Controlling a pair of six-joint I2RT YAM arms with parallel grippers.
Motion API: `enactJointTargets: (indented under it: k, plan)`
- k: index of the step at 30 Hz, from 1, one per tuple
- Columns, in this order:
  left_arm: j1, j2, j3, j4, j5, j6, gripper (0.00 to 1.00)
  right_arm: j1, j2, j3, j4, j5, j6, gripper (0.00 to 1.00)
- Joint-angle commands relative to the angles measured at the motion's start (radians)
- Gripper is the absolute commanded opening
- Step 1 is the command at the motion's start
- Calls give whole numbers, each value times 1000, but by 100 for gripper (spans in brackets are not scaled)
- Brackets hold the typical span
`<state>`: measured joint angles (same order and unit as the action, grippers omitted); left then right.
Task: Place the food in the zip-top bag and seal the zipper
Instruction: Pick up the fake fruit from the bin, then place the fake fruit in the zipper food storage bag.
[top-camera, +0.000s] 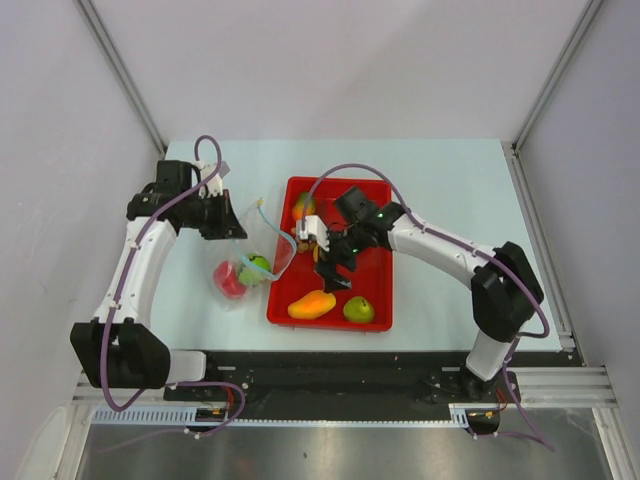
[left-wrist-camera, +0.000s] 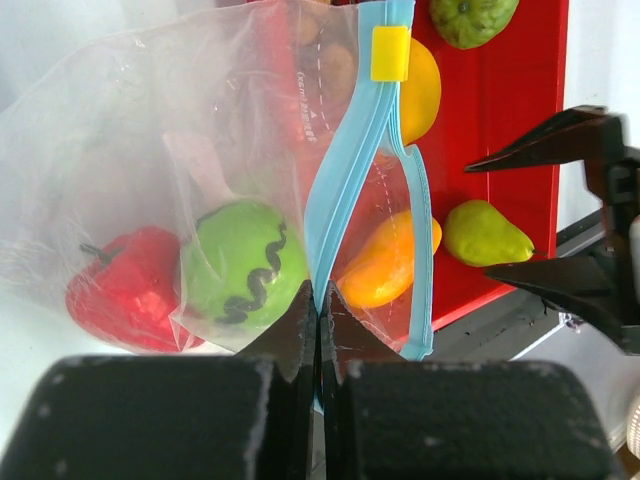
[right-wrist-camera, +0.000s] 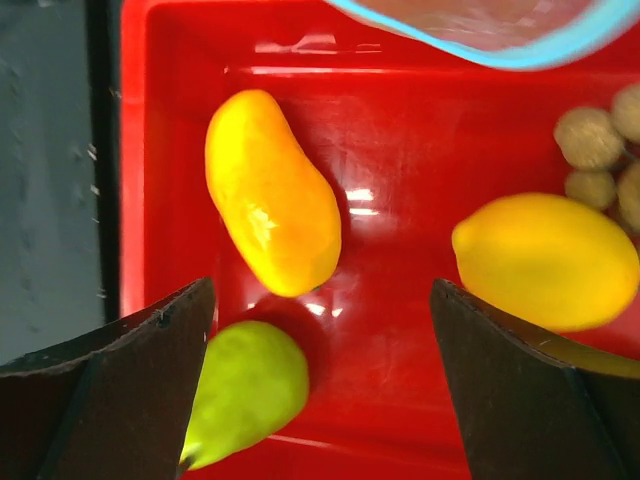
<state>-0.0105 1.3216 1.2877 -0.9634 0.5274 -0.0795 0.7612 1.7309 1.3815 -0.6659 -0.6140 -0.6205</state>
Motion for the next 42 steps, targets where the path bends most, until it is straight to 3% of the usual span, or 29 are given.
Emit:
enactJointTargets:
  k: [1, 15, 17, 18, 21, 26, 31, 37, 42]
  plan:
    - [6, -28, -4, 22, 10, 3, 1, 41, 62, 1, 23, 5, -181, 93]
    - [6, -25, -7, 18, -17, 23, 1, 132, 177, -50, 77, 16, -288, 90]
    - [6, -22, -7, 18, -15, 23, 1, 127, 179, -55, 74, 26, -294, 82]
    - [6, -22, -8, 18, -15, 23, 1, 113, 173, -56, 72, 36, -288, 69]
    - [6, -21, -4, 18, -15, 24, 0, 83, 121, -55, 71, 57, -237, 43]
    - [6, -24, -4, 28, -12, 18, 0, 1, -34, -55, 23, 36, -159, 24]
    - [6, -19, 1, 38, -6, 1, 0, -54, -172, -55, 52, 40, 40, 0]
    - [6, -25, -7, 49, 2, -12, 1, -13, -180, -4, 247, 88, 332, 0]
    - [4, -30, -11, 48, 11, -25, 2, 46, 17, 195, 209, 70, 562, 0]
